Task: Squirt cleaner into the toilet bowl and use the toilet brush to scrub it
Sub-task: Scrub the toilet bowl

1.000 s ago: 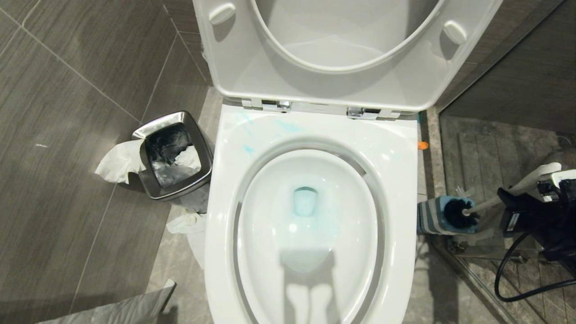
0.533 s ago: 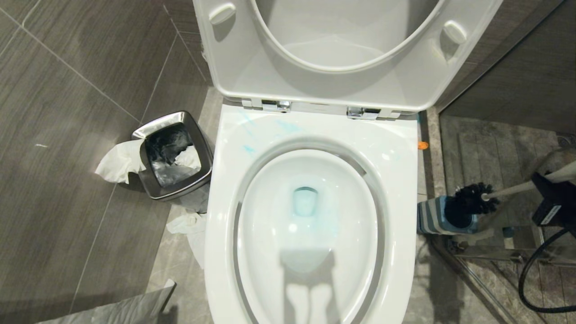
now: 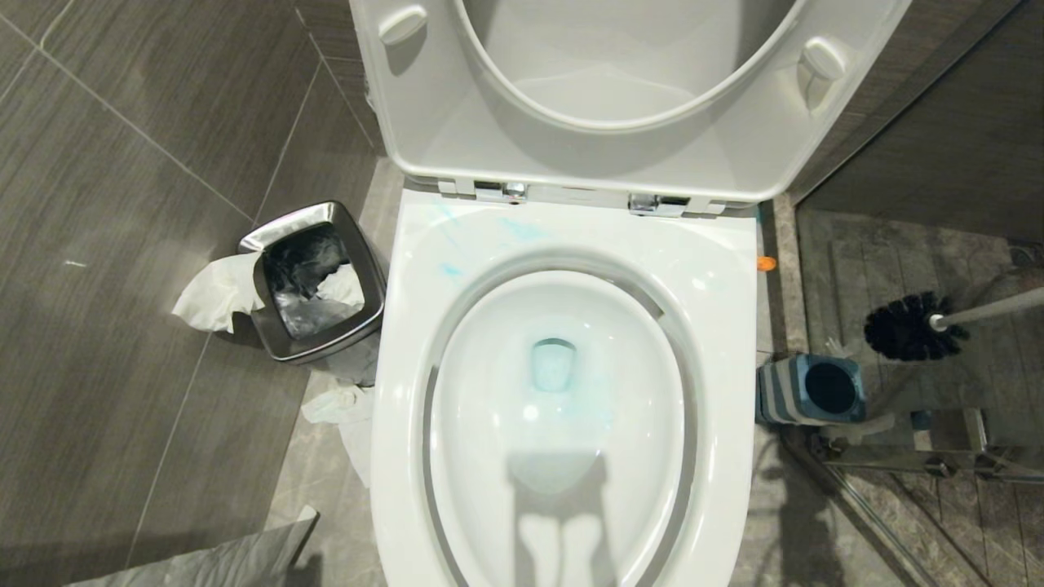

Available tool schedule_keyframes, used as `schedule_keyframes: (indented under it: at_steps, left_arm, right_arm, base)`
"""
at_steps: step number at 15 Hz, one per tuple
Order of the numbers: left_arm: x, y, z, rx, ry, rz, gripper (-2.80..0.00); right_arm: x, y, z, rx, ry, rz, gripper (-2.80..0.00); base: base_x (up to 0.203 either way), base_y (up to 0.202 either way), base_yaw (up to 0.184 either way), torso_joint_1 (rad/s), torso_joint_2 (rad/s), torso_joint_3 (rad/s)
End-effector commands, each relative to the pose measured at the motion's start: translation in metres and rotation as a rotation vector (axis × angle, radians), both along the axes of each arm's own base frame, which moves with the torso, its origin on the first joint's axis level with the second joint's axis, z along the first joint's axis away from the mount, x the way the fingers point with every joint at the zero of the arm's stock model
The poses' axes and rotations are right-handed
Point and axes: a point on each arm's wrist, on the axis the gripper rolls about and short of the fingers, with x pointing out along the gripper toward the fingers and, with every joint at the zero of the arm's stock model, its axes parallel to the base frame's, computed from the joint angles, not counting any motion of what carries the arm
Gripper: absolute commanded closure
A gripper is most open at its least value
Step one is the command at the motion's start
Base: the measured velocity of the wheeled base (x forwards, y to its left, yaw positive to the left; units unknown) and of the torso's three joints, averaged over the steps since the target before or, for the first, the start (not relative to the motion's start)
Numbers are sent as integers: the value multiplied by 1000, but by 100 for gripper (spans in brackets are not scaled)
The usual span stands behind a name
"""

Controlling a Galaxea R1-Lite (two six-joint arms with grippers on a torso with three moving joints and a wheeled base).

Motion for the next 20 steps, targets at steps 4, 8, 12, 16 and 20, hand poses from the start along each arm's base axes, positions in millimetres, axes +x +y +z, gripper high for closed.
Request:
schedule_keyframes:
  at_steps: [4, 8, 12, 16, 20]
  left_arm:
    - [0, 0, 0, 0, 2, -1, 0]
    - [0, 0, 0, 0, 2, 1, 0]
    - [0, 0, 0, 0, 2, 0, 0]
    - [0, 0, 0, 0, 2, -1, 0]
    - [0, 0, 0, 7, 0, -1, 0]
  right_arm:
    - [-54, 16, 60, 112, 14, 112, 0]
    - [-68, 20, 87, 205, 39, 159, 0]
    - [-73, 21, 109, 217, 60, 167, 0]
    - [-76, 22, 120, 197, 76, 177, 0]
    - [-84, 24, 116, 192, 104, 177, 0]
  base:
    - [0, 0, 0, 0, 0, 0]
    - [0, 0, 0, 0, 0, 0]
    - [0, 0, 0, 0, 0, 0]
    - [0, 0, 0, 0, 0, 0]
    - [0, 0, 0, 0, 0, 0]
